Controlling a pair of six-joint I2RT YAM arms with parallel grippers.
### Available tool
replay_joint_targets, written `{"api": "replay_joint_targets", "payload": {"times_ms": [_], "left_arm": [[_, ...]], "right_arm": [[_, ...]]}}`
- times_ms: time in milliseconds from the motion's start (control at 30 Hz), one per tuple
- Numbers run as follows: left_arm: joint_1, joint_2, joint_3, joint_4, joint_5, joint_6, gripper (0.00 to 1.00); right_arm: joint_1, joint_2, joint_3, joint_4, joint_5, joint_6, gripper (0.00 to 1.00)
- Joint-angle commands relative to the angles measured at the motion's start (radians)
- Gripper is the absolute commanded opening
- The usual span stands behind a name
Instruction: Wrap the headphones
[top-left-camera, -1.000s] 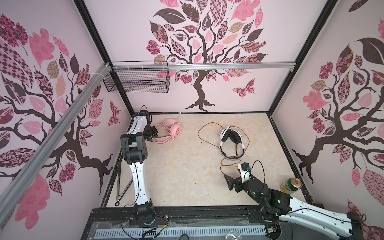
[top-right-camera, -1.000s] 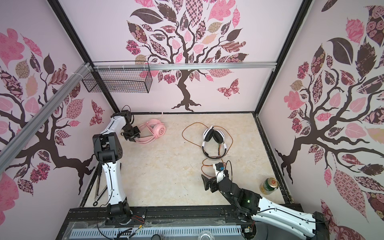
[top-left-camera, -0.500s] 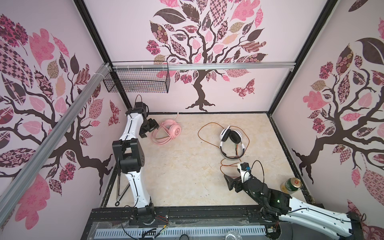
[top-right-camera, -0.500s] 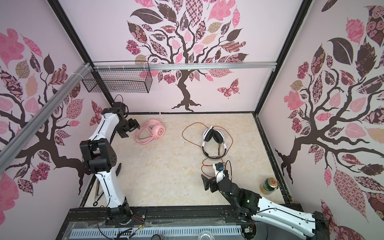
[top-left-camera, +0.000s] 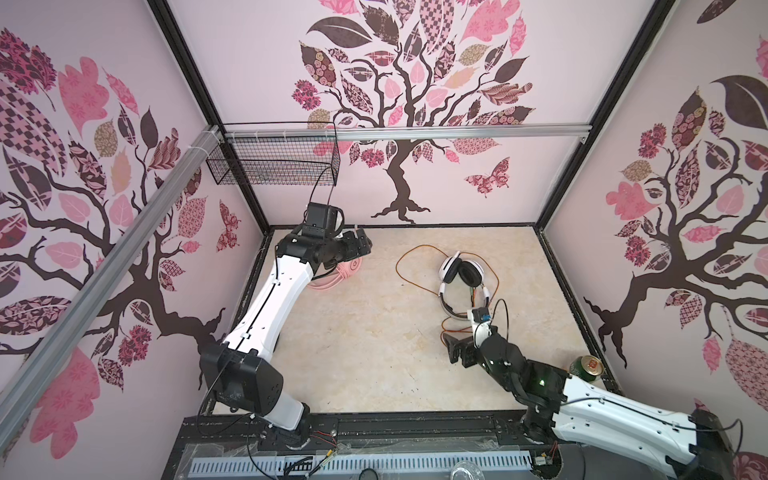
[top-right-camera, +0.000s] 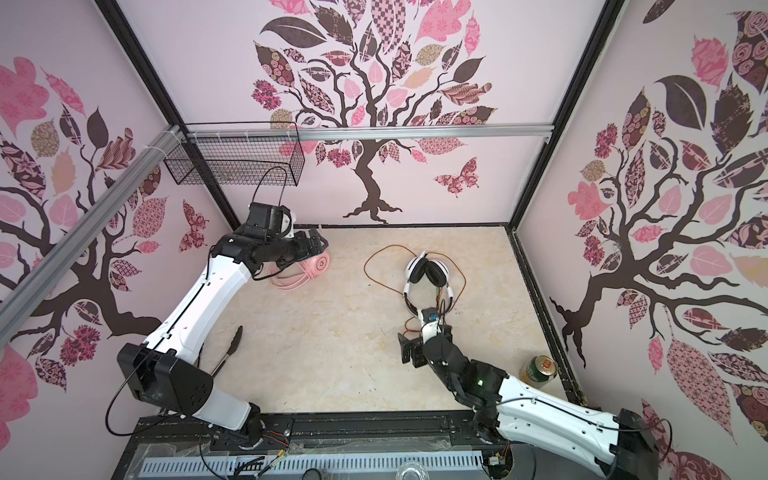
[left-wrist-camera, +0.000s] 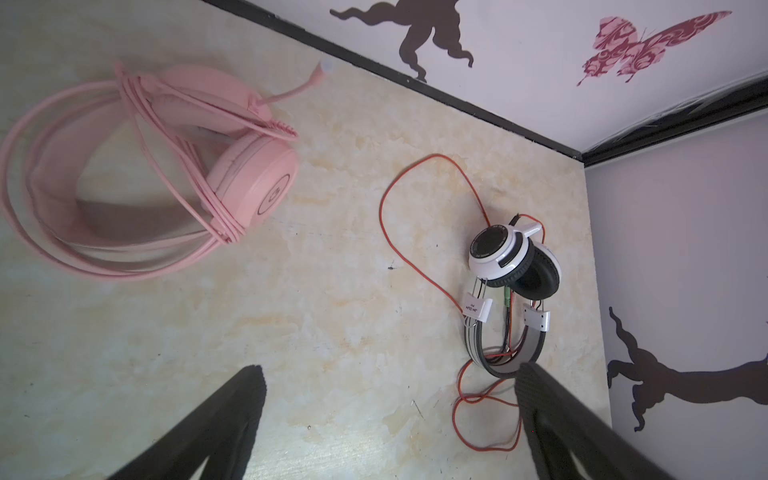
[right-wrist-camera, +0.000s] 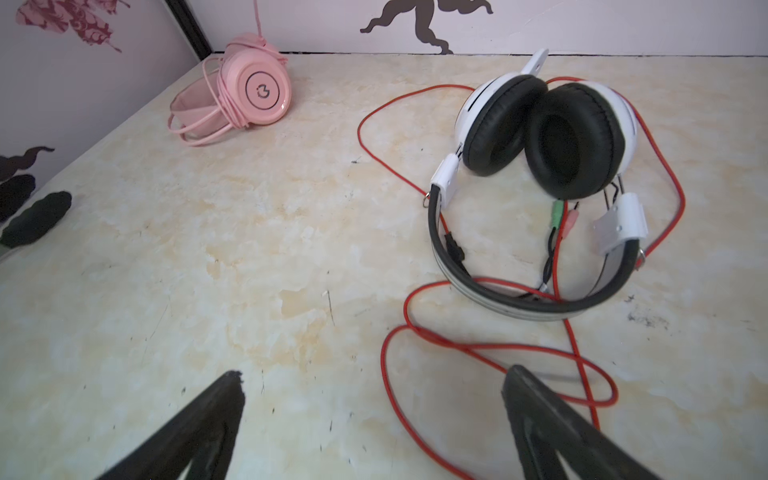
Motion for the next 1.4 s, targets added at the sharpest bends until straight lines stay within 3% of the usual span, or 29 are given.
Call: {"api": "replay_joint_targets", "payload": {"times_ms": [0,100,233,300,333,500,700,833,933,1067,1167,1367], "left_arm": [[-0.049,-0.042,-0.038,0.061,0.021,0.012,0.97],[-0.121,-0.057,-0.033,0.040,-0.062,0.049,0.97],[-0.201,-0.070,-0.024,0.031,-0.117,0.078,0.96],[-0.225,-0.077,-0.025,0.029,-0.126,0.085,0.95],[-0.237,-0.081,-0.026,0.029,-0.133,0.086,0.94],[-0.306,-0.094,-0.032,0.035,-0.150,0.103,0.94],[-0.319,-0.068,-0.015,0.026,-0.070,0.092,0.93],[-0.319,-0.077,-0.021,0.034,-0.056,0.081,0.97],[-0.320,-0.077,-0.021,0.034,-0.059,0.071,0.97],[-0.325,-0.068,-0.020,0.033,-0.054,0.078,0.97],[-0.330,-0.062,-0.016,0.028,-0.056,0.086,0.97],[-0.330,-0.057,-0.017,0.032,-0.025,0.079,0.97]], "right_arm": [[-0.163,0.156,0.110,0.083,-0.233,0.008,0.99],[-0.342,0.232,0.182,0.149,-0.361,0.053,1.00],[-0.668,0.317,0.243,0.237,-0.622,0.251,1.00],[-0.769,0.364,0.276,0.236,-0.642,0.312,1.00],[-0.789,0.380,0.302,0.213,-0.595,0.307,1.00],[-0.791,0.437,0.441,0.041,-0.212,0.309,1.00],[-0.791,0.552,0.537,-0.006,-0.114,0.204,1.00],[-0.793,0.611,0.549,0.061,-0.160,0.044,1.00],[-0.807,0.667,0.592,0.053,-0.227,-0.007,1.00],[-0.818,0.782,0.705,-0.049,-0.278,-0.075,1.00],[-0.817,0.850,0.738,-0.070,-0.297,-0.100,0.99],[-0.818,0.892,0.706,0.009,-0.492,-0.080,0.90]]}}
